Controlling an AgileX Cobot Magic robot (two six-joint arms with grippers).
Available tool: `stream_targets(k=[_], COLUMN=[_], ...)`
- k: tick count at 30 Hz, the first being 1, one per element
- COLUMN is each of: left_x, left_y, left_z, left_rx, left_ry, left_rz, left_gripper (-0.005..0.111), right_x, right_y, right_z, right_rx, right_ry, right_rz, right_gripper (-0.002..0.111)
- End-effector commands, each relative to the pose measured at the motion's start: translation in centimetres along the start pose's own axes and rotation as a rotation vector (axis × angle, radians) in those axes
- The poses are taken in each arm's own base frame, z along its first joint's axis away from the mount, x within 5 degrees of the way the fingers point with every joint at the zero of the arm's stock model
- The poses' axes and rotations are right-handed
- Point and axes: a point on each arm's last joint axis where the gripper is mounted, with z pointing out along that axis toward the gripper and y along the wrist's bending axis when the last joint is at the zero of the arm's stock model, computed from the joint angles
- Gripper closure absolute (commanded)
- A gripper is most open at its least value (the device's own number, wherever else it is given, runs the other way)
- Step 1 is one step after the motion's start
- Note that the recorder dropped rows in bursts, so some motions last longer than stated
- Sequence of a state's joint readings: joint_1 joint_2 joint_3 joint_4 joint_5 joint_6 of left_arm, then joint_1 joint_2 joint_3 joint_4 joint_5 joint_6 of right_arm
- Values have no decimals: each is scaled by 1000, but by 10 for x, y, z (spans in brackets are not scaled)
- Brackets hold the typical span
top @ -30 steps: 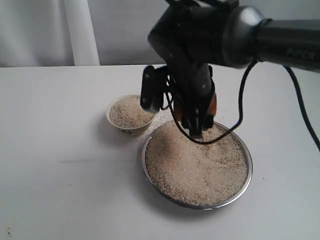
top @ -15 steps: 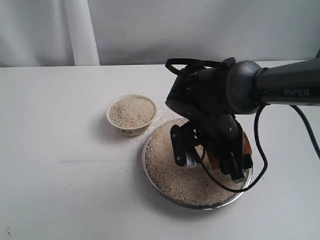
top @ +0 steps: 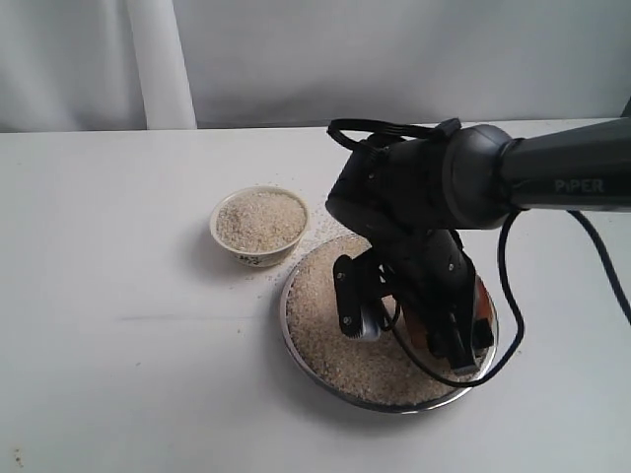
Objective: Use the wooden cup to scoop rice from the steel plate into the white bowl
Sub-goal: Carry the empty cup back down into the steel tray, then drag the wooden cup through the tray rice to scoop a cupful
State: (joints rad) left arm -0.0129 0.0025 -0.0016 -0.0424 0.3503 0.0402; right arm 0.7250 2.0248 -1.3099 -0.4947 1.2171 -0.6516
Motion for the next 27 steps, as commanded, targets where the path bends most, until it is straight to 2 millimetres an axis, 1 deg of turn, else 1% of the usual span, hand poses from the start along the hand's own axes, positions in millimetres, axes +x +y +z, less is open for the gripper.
stream_targets(k=[1, 9, 22, 27], left_x=[0, 0, 0, 0], left_y=[0, 0, 0, 0], left_z=[0, 0, 0, 0], left_rx=[2, 2, 2, 2], left_ry=[-7, -7, -7, -7], left_rz=[-3, -3, -3, -3], left_gripper=[107, 107, 107, 107], right_x=[-6, -22, -32, -38], right_y=[1, -3, -7, -10], right_z=[13, 15, 14, 12], right_rx=[-37, 6, 36, 57], right_ry=[23, -126, -244, -314], right_rz=[-1, 60, 96, 115], right_gripper=[108, 108, 108, 108])
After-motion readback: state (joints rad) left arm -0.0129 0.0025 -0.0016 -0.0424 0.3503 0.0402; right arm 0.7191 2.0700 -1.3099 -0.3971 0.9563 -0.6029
